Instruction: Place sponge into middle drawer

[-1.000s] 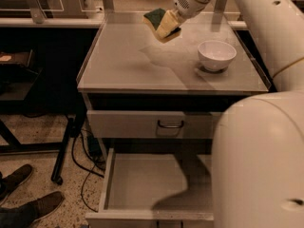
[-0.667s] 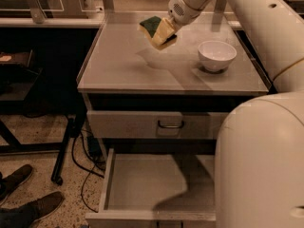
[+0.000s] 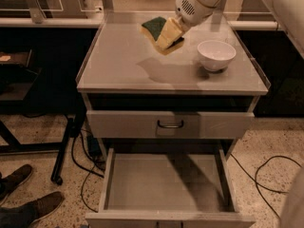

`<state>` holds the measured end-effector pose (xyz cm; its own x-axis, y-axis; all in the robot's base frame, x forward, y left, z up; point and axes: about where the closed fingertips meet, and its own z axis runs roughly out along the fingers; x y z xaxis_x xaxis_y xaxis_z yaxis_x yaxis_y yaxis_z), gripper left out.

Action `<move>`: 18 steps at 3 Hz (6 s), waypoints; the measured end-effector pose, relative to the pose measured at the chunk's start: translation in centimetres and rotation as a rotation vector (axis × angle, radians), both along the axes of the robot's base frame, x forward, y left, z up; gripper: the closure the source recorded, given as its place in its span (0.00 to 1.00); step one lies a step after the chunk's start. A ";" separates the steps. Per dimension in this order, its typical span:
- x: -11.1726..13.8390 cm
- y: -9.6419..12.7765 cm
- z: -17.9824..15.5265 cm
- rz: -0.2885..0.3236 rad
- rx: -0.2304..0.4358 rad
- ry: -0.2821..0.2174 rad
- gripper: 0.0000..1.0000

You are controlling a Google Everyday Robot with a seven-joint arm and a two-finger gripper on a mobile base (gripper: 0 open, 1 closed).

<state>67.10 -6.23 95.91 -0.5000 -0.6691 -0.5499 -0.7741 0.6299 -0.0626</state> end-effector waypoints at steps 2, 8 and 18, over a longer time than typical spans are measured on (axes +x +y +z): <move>-5.4 -0.1 -3.6 -0.023 -0.055 0.104 1.00; -18.3 6.4 -16.6 -0.059 0.013 0.442 1.00; -23.8 8.0 -38.3 -0.426 0.153 0.788 1.00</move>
Offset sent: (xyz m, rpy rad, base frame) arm -0.0377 -0.0022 -0.0164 -0.0292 0.0601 -0.0241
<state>43.26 1.79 57.56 -0.9573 -0.2890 -0.0114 -0.2567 0.8309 0.4937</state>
